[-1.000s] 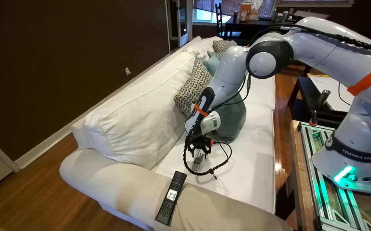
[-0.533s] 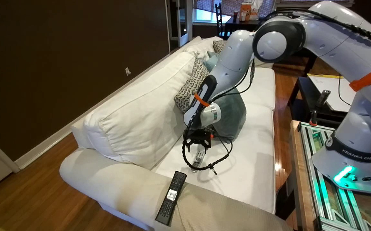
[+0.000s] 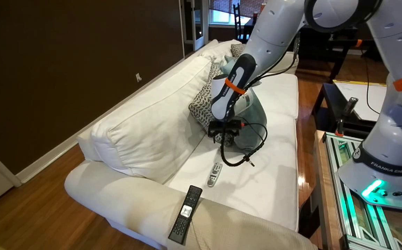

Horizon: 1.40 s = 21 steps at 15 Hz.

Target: Put the grey remote control on the seat of the sofa then place the blue pillow over the grey remote.

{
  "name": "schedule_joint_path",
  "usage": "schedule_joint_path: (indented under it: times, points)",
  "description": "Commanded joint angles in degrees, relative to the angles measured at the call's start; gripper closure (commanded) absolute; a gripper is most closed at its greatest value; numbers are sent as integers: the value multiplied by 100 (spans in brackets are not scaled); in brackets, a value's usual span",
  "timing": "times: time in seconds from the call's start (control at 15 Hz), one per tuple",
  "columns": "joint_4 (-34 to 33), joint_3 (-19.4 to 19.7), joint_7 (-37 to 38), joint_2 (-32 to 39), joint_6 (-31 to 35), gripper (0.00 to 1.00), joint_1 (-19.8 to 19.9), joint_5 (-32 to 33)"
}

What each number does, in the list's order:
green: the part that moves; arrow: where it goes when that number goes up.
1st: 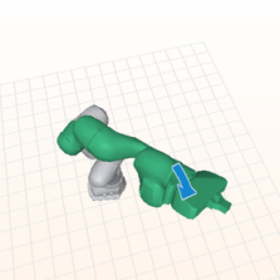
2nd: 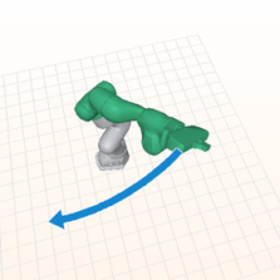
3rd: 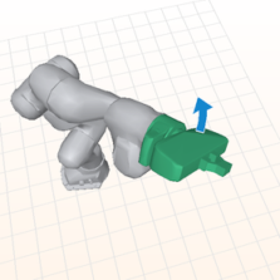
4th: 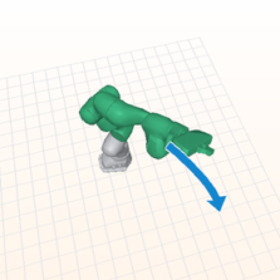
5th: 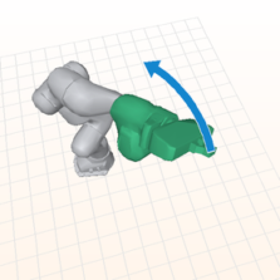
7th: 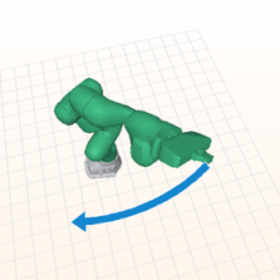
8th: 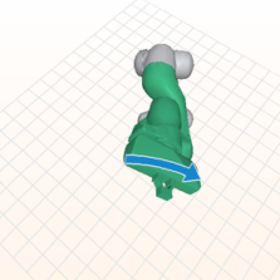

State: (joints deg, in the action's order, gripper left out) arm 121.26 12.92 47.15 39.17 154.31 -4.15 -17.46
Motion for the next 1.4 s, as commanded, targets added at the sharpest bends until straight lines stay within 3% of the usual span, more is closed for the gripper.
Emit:
schedule_joint_path:
  times: [0.0,0.13,0.33,0.67,1.33]
  points:
    - [666,1064,734,-655,283,0,-957,1160]
    - [720,1634,1236,-781,274,0,-1387,1895]
    - [660,2178,1931,-780,189,0,-1692,2726]
    - [385,2089,2228,-595,146,0,-1316,2906]
    - [-250,1774,2106,-399,244,0,-688,2746]
